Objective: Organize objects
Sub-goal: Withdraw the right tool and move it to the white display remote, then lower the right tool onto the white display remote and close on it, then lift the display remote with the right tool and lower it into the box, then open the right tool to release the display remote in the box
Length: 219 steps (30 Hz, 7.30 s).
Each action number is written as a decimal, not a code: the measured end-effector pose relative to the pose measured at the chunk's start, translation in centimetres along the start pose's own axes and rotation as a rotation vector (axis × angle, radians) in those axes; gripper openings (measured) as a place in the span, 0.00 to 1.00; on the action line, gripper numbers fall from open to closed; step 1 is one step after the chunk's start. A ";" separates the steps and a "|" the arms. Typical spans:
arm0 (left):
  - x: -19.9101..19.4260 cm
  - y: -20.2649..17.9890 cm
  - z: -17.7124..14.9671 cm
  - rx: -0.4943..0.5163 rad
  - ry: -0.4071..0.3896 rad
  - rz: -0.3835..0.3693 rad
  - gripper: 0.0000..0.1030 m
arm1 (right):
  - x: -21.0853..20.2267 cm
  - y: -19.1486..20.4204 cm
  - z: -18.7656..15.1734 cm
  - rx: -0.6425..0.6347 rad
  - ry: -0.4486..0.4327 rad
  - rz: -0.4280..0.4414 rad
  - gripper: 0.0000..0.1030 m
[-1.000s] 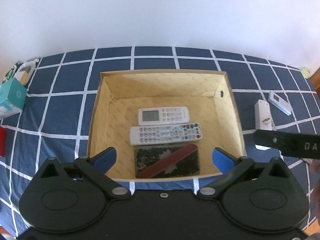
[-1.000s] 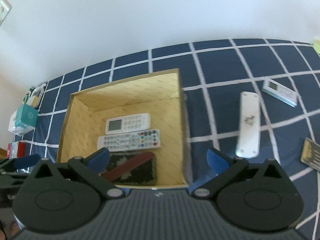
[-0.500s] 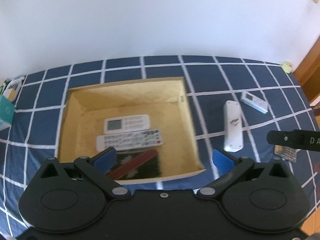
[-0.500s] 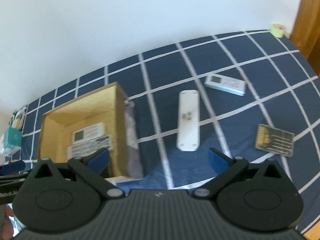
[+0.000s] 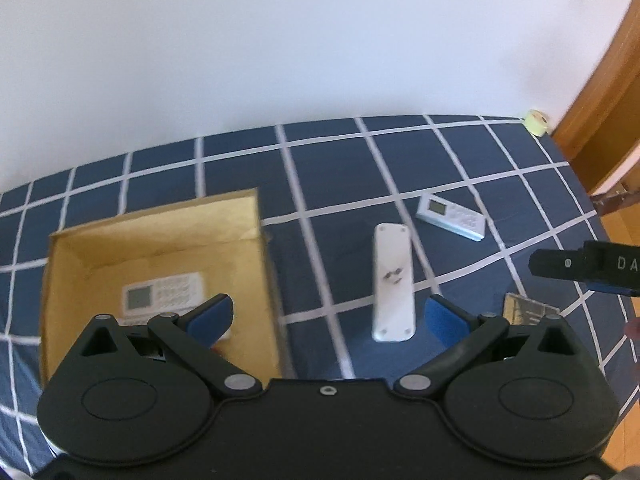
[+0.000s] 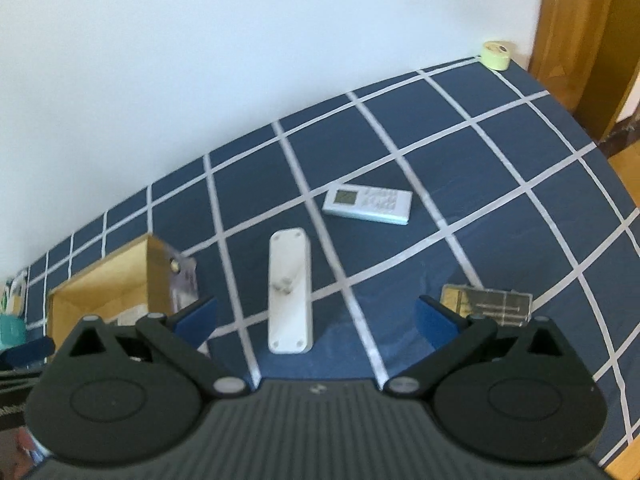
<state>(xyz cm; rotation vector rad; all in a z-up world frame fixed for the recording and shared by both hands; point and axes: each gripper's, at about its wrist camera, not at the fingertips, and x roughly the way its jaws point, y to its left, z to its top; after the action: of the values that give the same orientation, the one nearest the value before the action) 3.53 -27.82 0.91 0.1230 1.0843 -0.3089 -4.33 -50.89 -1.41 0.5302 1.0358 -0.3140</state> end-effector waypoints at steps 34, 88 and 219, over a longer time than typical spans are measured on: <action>26.8 -12.0 10.4 0.318 0.300 -0.136 1.00 | 21.2 -9.0 11.0 0.282 0.166 -0.090 0.98; 28.5 -12.8 11.2 0.262 0.329 -0.282 0.65 | 23.6 -7.6 11.5 0.193 0.170 -0.069 0.65; 20.4 29.8 1.3 -0.280 0.294 -0.059 0.67 | 30.5 33.9 -3.4 -0.332 0.350 0.135 0.65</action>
<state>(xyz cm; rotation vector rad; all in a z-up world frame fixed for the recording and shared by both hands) 22.53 -3.65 -18.01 -0.1178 1.4132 -0.1917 24.36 -20.84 -20.44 0.3565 1.3521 0.0762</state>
